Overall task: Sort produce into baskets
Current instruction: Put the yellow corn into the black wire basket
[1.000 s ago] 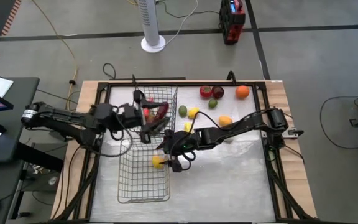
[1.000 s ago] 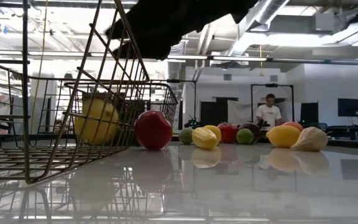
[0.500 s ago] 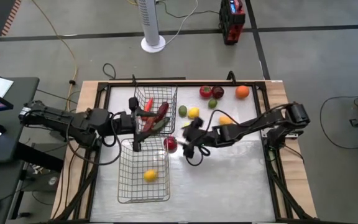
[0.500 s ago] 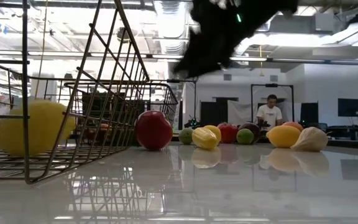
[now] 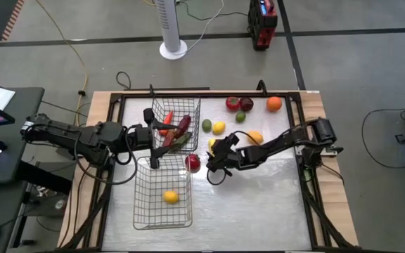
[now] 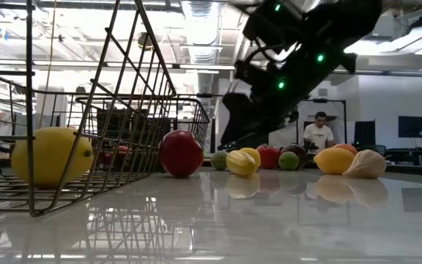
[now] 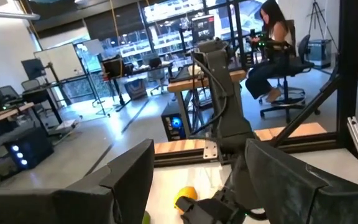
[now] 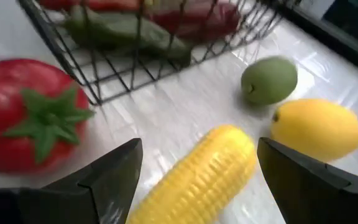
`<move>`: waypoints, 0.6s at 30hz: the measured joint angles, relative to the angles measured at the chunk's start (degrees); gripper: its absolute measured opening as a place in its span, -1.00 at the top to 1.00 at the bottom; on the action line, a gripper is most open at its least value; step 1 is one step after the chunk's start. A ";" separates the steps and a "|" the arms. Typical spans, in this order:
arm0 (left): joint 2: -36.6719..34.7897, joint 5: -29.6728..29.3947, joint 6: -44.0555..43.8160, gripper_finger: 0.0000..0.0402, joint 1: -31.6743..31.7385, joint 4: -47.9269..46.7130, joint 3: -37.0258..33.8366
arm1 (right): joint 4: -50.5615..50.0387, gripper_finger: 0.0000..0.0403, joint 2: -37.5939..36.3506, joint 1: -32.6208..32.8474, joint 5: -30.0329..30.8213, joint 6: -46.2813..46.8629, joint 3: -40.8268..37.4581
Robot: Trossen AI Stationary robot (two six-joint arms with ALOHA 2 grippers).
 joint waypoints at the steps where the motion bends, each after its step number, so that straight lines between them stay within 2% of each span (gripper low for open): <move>1: 0.00 -0.12 0.00 -0.20 0.00 -0.05 0.00 | -0.07 -0.71 0.46 -0.35 -0.31 0.40 -0.23; 9: 0.01 -1.58 -0.02 -0.20 0.00 -1.41 0.00 | 1.24 -0.68 2.12 -1.81 -3.29 2.81 -1.90; 18: -0.07 -2.54 0.20 -0.20 -0.02 -1.93 0.00 | -4.13 -0.38 2.12 -1.64 -3.96 2.55 -1.91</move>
